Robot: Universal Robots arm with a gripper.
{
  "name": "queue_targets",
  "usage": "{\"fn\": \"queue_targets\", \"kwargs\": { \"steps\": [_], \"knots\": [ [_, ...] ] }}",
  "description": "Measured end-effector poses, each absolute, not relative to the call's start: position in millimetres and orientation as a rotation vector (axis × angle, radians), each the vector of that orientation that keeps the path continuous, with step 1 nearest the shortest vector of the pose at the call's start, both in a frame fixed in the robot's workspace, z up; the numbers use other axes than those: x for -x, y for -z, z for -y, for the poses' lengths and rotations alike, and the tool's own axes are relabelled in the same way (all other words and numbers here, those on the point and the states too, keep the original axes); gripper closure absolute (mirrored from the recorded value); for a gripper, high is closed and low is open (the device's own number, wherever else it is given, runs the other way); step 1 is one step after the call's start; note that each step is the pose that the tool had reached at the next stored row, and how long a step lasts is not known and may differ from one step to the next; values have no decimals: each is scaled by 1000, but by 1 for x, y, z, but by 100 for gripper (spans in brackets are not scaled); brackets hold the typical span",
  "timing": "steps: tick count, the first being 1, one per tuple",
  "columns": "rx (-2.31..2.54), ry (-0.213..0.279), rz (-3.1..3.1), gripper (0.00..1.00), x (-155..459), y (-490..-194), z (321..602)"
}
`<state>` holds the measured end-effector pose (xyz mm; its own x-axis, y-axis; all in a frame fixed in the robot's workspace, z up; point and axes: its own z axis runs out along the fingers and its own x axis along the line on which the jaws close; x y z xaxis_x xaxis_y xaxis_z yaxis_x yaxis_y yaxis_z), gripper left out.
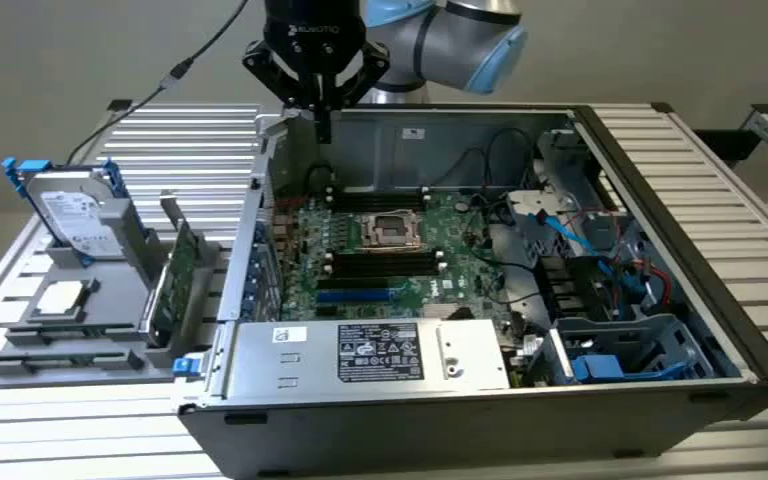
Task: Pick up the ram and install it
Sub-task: 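Reach for the ram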
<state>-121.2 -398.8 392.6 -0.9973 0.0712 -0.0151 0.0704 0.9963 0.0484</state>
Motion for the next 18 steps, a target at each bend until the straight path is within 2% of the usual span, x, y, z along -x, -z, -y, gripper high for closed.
{"fn": "queue_targets", "kwargs": {
  "steps": [8, 18],
  "knots": [
    [-111, -75, -3123, 89, 122, -393, 399],
    [-115, -73, -3186, 89, 155, -389, 399]
  ]
}}
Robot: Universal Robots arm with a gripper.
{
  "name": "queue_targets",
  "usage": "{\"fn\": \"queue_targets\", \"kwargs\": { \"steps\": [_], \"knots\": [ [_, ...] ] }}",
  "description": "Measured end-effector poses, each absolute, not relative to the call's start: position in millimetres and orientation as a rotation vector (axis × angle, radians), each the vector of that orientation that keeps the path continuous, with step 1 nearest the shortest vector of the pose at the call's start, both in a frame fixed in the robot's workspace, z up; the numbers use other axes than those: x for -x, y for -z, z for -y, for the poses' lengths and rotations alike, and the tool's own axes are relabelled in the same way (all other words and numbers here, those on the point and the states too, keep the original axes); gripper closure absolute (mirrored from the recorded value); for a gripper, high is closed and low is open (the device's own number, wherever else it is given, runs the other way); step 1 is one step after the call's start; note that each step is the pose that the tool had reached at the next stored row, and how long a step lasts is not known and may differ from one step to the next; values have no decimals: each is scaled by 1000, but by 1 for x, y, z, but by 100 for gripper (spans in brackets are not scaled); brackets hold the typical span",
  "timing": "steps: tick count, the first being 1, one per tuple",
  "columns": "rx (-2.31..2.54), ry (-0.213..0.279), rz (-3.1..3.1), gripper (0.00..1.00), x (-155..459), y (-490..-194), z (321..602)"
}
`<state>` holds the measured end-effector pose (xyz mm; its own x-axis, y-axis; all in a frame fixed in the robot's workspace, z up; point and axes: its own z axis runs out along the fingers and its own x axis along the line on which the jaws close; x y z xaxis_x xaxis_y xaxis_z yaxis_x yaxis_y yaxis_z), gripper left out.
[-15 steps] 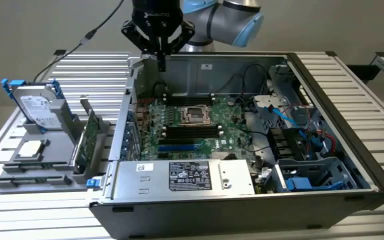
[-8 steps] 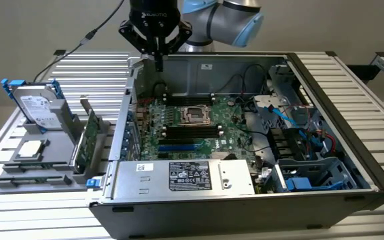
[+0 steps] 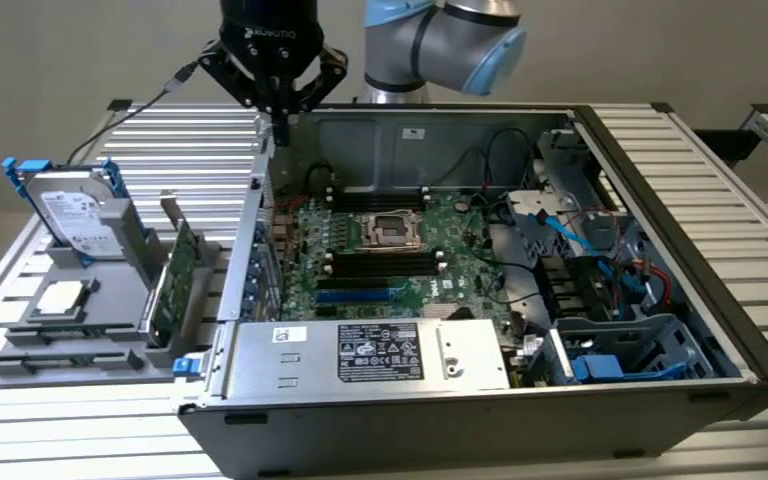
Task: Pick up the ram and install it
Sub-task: 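Reach for the ram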
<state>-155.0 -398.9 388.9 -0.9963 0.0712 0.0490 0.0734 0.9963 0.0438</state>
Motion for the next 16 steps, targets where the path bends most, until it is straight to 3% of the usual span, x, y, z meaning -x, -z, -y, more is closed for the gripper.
{"fn": "queue_targets", "kwargs": {
  "steps": [16],
  "knots": [
    [111, 71, 3092, 89, 228, -386, 403]
  ]
}}
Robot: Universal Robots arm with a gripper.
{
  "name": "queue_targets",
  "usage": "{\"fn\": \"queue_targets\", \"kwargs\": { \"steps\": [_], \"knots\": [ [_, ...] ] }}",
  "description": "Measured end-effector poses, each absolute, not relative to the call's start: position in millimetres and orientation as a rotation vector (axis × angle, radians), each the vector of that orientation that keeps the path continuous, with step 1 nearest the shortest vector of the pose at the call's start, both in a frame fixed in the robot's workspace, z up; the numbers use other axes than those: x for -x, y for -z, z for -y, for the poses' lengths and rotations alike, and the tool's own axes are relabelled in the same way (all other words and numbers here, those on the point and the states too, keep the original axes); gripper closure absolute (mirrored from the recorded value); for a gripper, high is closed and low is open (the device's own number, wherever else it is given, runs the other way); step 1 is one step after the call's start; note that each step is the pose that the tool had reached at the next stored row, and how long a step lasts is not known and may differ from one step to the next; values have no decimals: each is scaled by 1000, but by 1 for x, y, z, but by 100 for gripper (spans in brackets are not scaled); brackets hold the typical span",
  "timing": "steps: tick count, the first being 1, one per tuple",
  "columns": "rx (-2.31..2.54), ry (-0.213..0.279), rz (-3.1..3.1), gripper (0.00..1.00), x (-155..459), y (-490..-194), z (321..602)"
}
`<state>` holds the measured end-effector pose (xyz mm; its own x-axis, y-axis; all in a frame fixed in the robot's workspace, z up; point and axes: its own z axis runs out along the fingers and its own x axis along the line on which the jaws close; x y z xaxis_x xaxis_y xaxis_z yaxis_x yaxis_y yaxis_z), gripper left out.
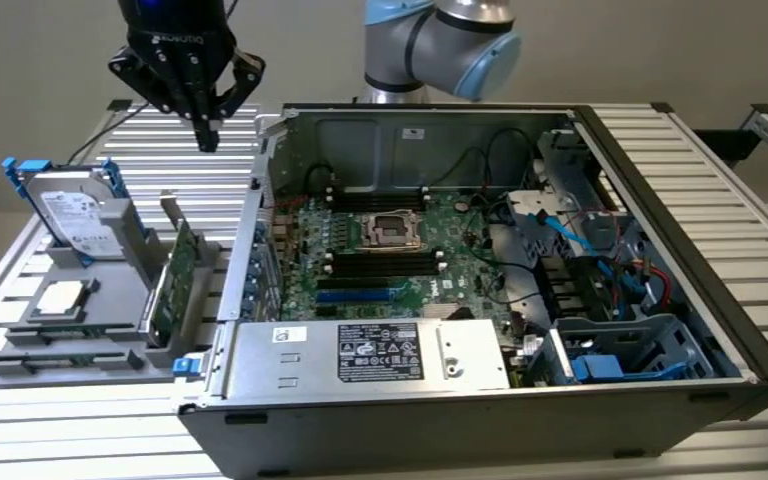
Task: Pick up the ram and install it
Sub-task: 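Reach for the ram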
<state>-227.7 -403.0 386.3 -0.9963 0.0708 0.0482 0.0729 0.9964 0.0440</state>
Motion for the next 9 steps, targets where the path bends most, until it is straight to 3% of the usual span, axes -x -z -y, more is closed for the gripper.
{"fn": "queue_targets", "kwargs": {
  "steps": [9],
  "knots": [
    [111, 71, 3093, 89, 269, -386, 407]
  ]
}}
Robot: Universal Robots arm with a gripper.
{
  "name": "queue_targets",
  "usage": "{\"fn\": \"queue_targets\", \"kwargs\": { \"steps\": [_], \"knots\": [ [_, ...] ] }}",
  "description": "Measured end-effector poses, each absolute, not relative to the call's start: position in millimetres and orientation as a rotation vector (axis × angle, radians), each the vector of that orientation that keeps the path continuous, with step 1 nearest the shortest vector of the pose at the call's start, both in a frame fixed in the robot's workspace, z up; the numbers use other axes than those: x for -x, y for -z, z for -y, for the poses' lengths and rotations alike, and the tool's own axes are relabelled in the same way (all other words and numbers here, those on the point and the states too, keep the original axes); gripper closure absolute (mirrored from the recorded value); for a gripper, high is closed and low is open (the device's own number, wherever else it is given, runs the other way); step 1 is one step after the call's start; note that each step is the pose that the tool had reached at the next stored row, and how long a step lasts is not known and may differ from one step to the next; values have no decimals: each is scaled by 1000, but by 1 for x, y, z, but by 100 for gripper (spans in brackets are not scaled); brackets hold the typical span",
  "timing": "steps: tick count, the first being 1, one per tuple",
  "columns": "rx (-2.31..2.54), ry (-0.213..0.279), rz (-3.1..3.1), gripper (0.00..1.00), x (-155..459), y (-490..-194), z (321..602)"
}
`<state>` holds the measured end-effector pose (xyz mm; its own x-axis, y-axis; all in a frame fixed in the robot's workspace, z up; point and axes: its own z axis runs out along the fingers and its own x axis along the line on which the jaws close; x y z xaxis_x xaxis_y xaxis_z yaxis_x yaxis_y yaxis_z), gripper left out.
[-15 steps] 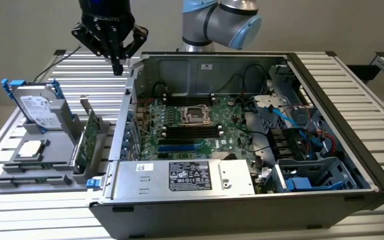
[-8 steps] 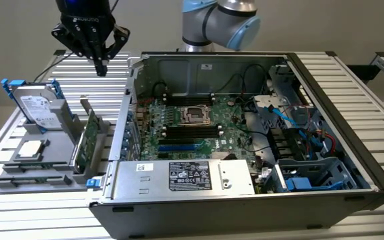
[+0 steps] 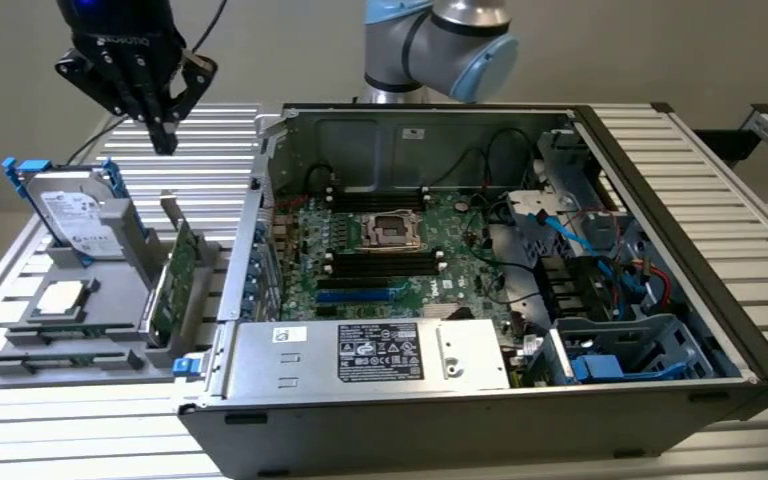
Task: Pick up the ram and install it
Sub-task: 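Reach for the ram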
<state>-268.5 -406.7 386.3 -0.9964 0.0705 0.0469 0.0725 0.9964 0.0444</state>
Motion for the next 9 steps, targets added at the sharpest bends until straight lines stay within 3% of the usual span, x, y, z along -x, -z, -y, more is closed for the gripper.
{"fn": "queue_targets", "kwargs": {
  "steps": [9],
  "knots": [
    [111, 72, 3103, 89, 301, -385, 422]
  ]
}}
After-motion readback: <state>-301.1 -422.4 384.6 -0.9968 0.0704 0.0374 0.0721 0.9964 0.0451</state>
